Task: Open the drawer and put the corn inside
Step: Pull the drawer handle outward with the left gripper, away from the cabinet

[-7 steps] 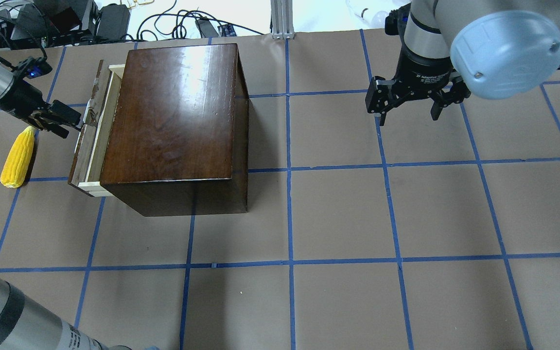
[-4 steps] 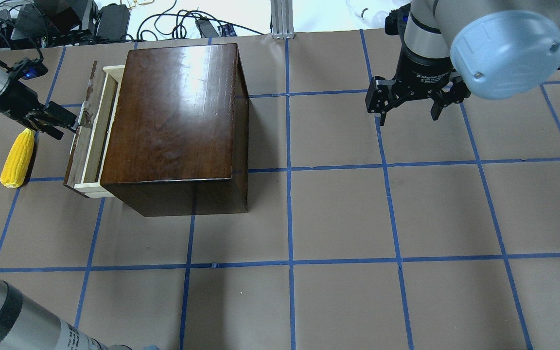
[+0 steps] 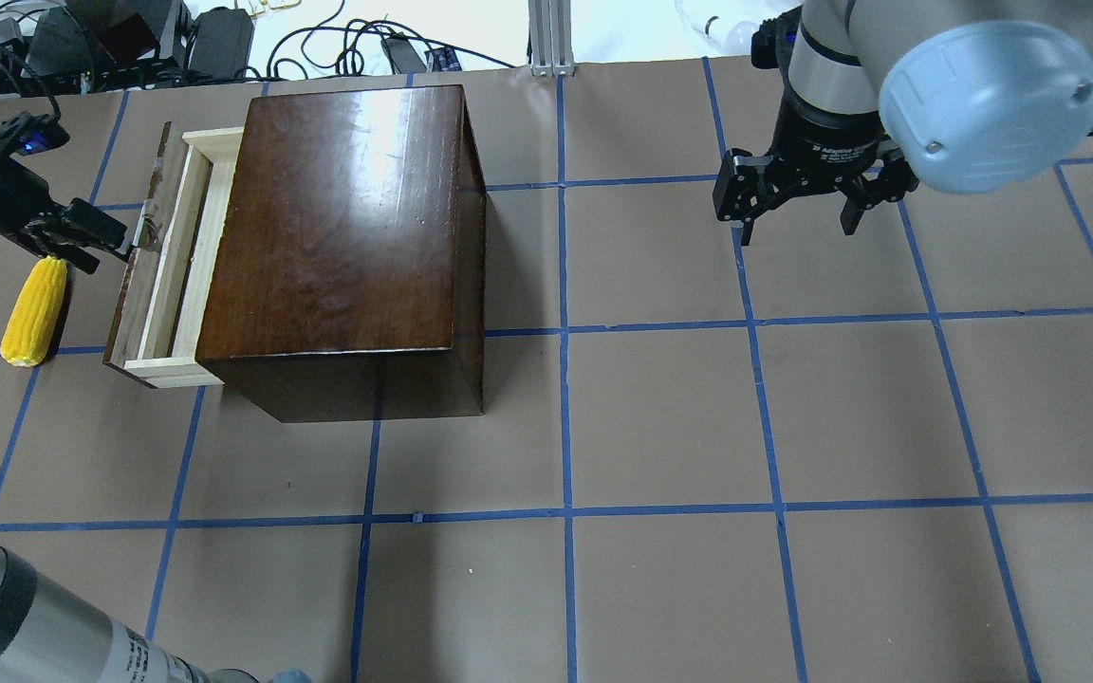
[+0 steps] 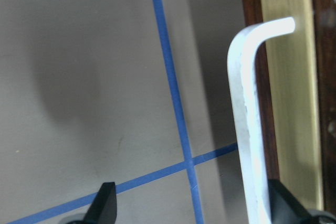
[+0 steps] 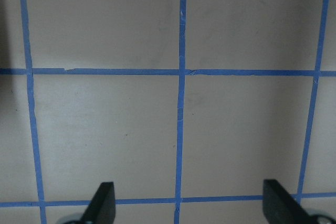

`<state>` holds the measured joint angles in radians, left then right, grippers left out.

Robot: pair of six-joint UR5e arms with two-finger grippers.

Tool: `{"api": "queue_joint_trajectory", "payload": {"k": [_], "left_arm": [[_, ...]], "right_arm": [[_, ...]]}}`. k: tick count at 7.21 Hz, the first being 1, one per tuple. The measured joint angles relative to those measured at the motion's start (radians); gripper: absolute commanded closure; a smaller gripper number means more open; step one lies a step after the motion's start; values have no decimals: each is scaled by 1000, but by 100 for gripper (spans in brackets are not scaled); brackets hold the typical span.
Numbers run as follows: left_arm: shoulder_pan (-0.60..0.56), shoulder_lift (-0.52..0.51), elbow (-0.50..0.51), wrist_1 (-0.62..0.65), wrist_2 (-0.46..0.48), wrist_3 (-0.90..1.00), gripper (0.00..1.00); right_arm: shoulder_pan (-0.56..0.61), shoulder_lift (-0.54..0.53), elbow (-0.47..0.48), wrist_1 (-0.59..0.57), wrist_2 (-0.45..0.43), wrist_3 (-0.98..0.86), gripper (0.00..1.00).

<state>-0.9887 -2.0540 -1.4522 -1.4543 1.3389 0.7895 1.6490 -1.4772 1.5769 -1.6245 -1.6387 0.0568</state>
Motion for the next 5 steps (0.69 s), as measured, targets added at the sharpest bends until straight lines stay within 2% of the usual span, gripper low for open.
{"api": "queue_joint_trajectory", "payload": {"k": [5], "left_arm": [[2,0,6,13,18,36,0]], "right_arm": [[0,0,0,0,0,0,0]]}}
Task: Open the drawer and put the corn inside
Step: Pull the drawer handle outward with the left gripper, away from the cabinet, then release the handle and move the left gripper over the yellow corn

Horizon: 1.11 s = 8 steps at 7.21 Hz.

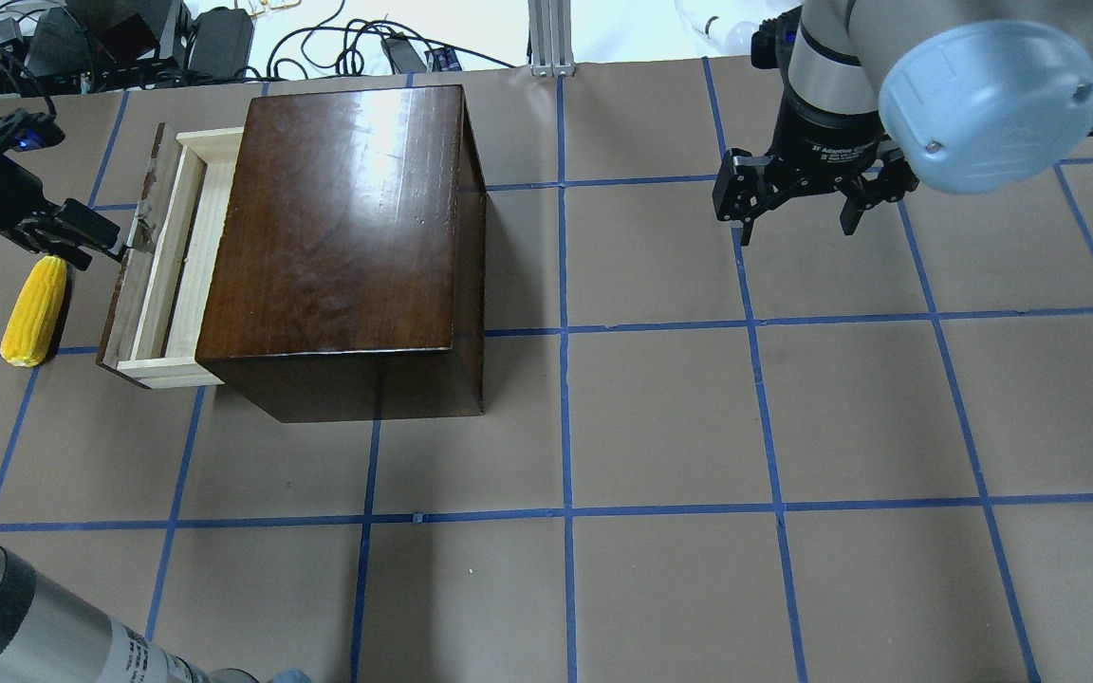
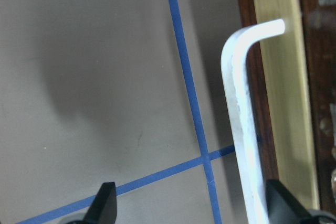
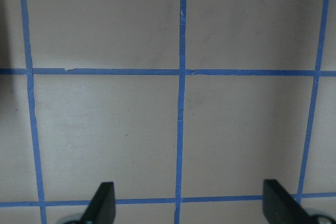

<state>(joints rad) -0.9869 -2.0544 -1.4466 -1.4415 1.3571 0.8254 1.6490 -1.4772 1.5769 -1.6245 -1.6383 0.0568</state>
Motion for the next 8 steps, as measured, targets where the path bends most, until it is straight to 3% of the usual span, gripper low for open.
{"api": "queue_joint_trajectory", "payload": {"k": [8], "left_arm": [[12,4,21,7,40,10,0]], "right_arm": [[0,0,0,-1,0,0,0]]}}
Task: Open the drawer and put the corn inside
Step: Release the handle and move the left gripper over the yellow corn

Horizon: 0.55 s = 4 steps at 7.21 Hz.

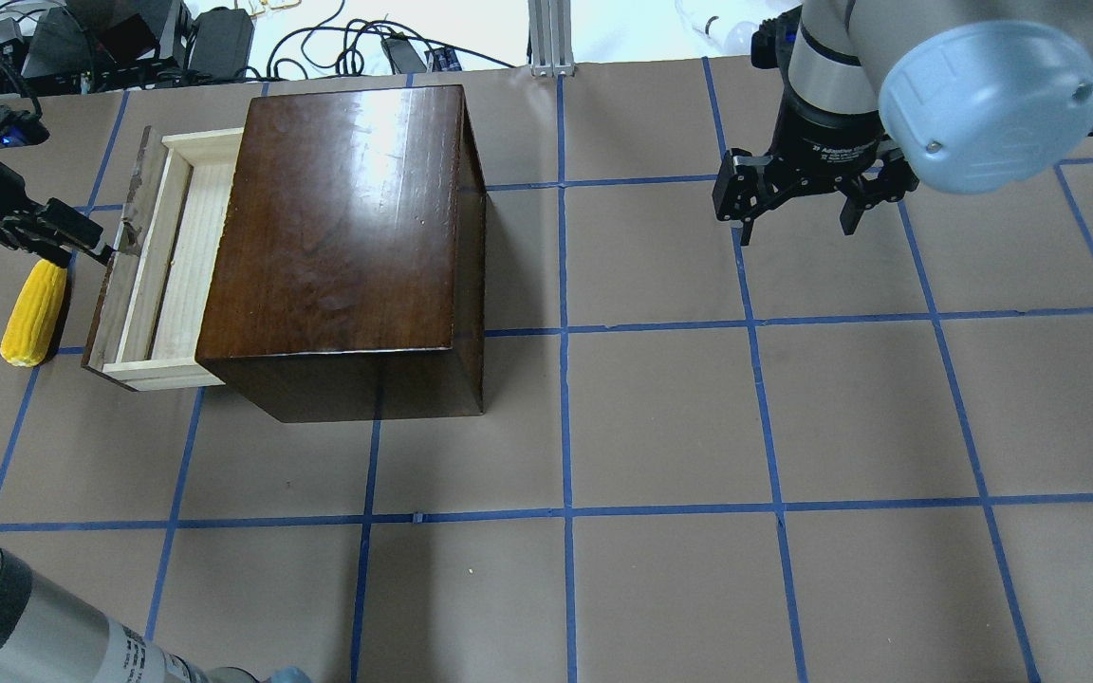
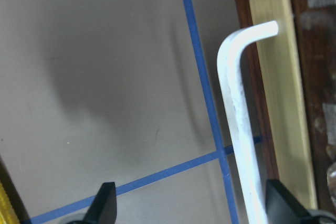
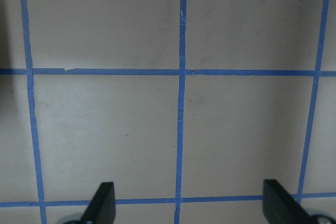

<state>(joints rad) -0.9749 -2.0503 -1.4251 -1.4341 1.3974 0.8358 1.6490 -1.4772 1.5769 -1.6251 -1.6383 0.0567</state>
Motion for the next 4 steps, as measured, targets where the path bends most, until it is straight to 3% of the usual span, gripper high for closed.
{"api": "queue_joint_trajectory", "payload": {"k": [4], "left_arm": [[16,9,77,11,60,-122,0]], "right_arm": [[0,0,0,1,0,0,0]]}}
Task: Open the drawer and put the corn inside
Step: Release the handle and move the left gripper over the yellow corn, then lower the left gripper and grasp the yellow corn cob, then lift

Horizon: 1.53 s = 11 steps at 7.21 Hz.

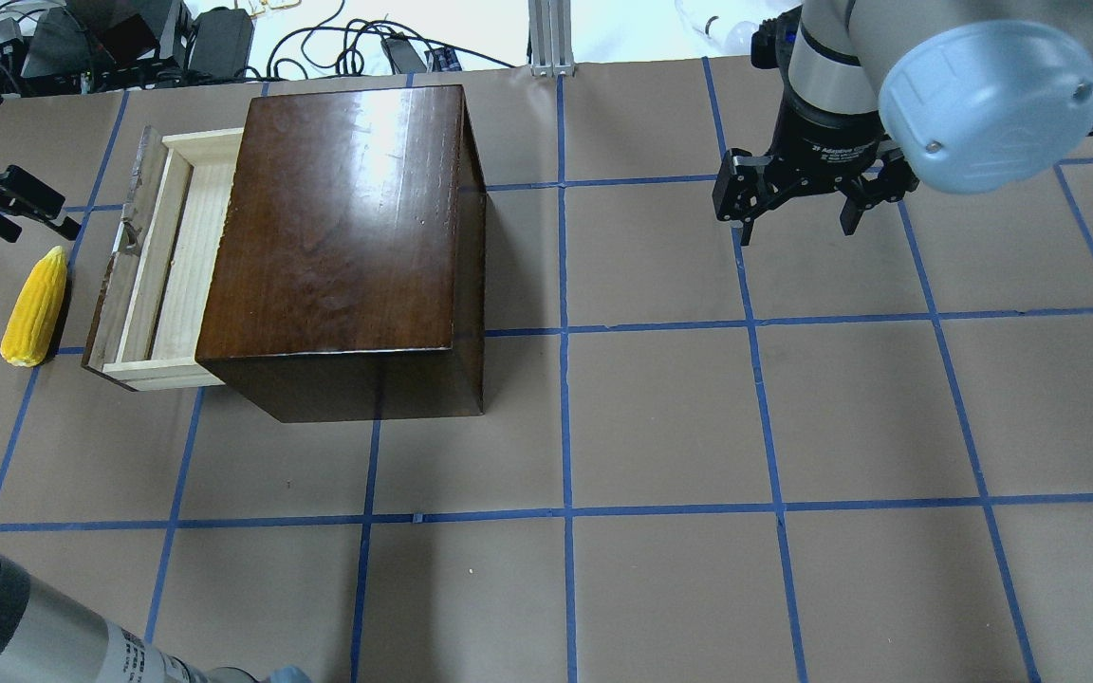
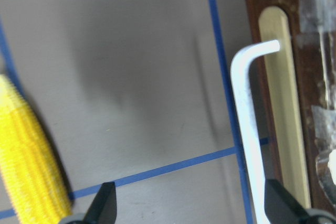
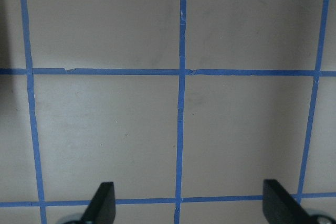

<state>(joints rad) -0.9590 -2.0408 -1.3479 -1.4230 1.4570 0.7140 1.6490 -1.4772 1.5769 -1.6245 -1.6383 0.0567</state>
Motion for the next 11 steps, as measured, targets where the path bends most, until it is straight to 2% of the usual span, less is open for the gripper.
{"api": "queue_joint_trajectory", "payload": {"k": [3,6,11], "left_arm": [[49,-48,-12,118,61,-154,0],[52,-130,-40,261,121,-185,0],[52,-198,-44,285,204,-180,0]], "right_arm": [[0,0,0,0,0,0,0],[0,0,0,0,0,0,0],[0,0,0,0,0,0,0]]}}
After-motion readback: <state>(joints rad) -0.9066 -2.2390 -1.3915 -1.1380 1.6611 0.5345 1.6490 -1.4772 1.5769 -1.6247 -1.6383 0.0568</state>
